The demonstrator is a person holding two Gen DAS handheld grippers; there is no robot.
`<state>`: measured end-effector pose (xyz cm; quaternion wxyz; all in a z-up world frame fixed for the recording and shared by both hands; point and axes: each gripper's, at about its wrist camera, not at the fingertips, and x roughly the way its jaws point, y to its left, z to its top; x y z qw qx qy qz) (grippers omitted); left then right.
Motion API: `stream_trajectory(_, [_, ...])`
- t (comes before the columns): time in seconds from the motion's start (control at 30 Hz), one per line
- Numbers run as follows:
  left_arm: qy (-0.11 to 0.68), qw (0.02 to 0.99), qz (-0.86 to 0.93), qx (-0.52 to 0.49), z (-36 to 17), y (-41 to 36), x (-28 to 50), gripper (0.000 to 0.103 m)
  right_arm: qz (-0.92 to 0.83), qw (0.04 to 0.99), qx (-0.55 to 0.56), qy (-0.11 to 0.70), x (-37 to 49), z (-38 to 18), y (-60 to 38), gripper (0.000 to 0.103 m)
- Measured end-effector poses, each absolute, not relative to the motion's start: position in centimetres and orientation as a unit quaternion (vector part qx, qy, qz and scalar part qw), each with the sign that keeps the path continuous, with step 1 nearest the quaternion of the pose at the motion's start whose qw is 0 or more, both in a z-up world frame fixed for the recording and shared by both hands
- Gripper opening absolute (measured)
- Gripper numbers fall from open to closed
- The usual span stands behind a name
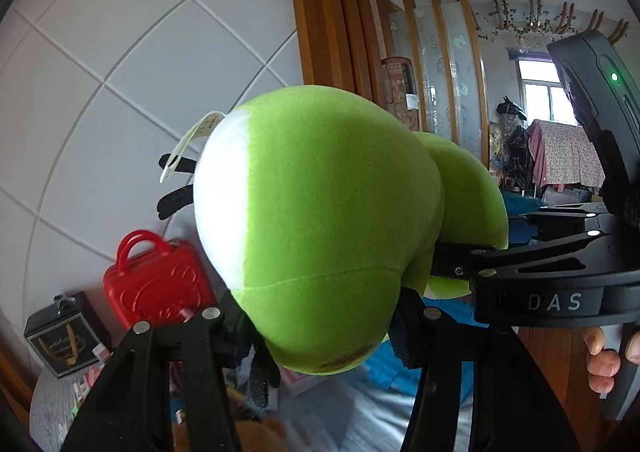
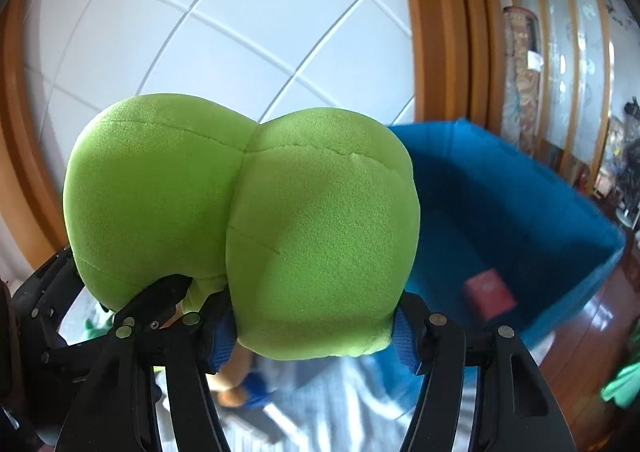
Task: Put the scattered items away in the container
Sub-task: 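Carry the green frog plush into the blue crate and open both tools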
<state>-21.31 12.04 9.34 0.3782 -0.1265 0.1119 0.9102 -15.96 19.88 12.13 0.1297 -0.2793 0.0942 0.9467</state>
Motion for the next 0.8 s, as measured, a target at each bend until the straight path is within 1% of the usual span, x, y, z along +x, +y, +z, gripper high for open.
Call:
stream_trajectory(0.1, [0.104, 0.396, 0.902, -0.137, 11.0, 19.8, -22.6, 0.053, 0.947, 0.145, -0.274, 0.091, -16.6, 14.2, 27.1, 0.063])
stream_trajectory(0.2, [0.108, 0.409, 0.89, -0.17, 11.6, 27.9, -24.5, 0.054, 0.938, 0.161, -0.292, 0.095, -17.0, 15.5, 34.7, 0.063])
stream_trajectory(0.3, [0.127, 0.413, 0.872, -0.232, 10.8, 35.6, -27.2, 0.055, 0.921, 0.17, -0.33, 0.115, -18.0, 15.0, 42.2, 0.063])
stream_trajectory(0.43, [0.155, 0.403, 0.834, -0.344, 7.8, 43.2, -30.8, 0.055, 0.89, 0.167, -0.398, 0.147, -20.3, 12.1, 50.4, 0.063])
stream_trajectory(0.5, [0.16, 0.393, 0.812, -0.401, 5.8, 45.8, -32.6, 0.055, 0.874, 0.163, -0.432, 0.151, -21.6, 10.1, 52.8, 0.063])
stream_trajectory(0.57, [0.168, 0.379, 0.799, -0.435, 4.1, 47.4, -33.8, 0.055, 0.857, 0.155, -0.465, 0.156, -22.2, 7.9, 54.0, 0.063])
stream_trajectory(0.7, [0.179, 0.351, 0.781, -0.485, 1.7, 48.8, -35.3, 0.056, 0.837, 0.131, -0.508, 0.158, -24.3, 4.4, 55.8, 0.064])
stream_trajectory(0.8, [0.178, 0.338, 0.763, -0.522, 0.0, 48.8, -35.5, 0.057, 0.827, 0.12, -0.531, 0.139, -24.6, 3.0, 55.0, 0.066])
